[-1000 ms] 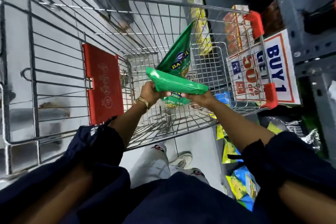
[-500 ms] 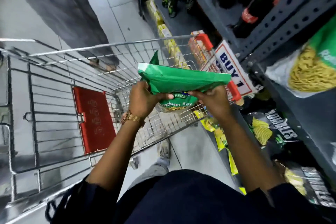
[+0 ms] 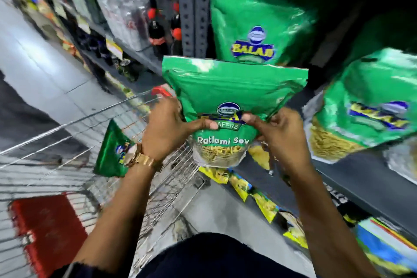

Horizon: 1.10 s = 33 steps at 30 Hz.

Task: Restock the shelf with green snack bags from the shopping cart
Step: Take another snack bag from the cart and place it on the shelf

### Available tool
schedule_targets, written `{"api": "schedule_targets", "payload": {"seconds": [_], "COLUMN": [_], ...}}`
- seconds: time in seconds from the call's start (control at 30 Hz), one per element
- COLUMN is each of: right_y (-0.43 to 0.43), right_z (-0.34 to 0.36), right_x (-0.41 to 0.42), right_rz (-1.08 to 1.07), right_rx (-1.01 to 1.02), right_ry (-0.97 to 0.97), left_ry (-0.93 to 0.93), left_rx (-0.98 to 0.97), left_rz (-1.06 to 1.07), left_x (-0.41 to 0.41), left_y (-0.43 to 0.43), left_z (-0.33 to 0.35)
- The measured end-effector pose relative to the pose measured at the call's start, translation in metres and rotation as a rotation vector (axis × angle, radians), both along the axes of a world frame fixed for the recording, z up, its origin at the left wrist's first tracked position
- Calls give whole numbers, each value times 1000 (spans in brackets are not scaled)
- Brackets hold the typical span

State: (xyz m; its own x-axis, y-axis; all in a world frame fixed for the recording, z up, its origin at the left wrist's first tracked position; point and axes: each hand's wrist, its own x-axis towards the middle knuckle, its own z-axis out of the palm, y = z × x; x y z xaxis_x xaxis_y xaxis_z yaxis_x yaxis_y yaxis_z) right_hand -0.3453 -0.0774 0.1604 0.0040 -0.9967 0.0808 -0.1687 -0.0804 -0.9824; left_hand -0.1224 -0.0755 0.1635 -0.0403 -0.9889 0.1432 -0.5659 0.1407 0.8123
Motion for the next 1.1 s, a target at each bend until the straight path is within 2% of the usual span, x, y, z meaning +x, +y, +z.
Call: {"api": "schedule_targets", "payload": {"seconds": [0.13,0.2,0.3,0.4,0.53,0.63,0.83,0.93,1.1], "right_y": [38,57,86,116,146,155,151,147,141], "right_z": [13,20,30,33,37,40,19,10,1], "right_x": [-75,-110,-161,-210,-260,-285,-322,-329,-331], "right_rz": [-106,-191,-333,-474,-624,-688,-831,-866,-900], "right_rx": [-22,-6,-5,39,38,6,6,2,-18], "right_ry": [68,58,106,118,203,244,345,305,259], "left_ry": [-29,-87,-81,-186,-143,-136,-111,-68,48], "left_rx": [-7,-48,-55,-57,-49,-51,2,38,-9], "left_rz": [-195,-262,-326,-431,-488,-548,-538,-519,-540], "left_x": [-71,-109,-164,-223,-293,-337,-395,-410,-419], "left_y": [-2,0,4,15,28,23,10,3,8], "left_z": [15,20,23,26,32,26,13,2,8]}}
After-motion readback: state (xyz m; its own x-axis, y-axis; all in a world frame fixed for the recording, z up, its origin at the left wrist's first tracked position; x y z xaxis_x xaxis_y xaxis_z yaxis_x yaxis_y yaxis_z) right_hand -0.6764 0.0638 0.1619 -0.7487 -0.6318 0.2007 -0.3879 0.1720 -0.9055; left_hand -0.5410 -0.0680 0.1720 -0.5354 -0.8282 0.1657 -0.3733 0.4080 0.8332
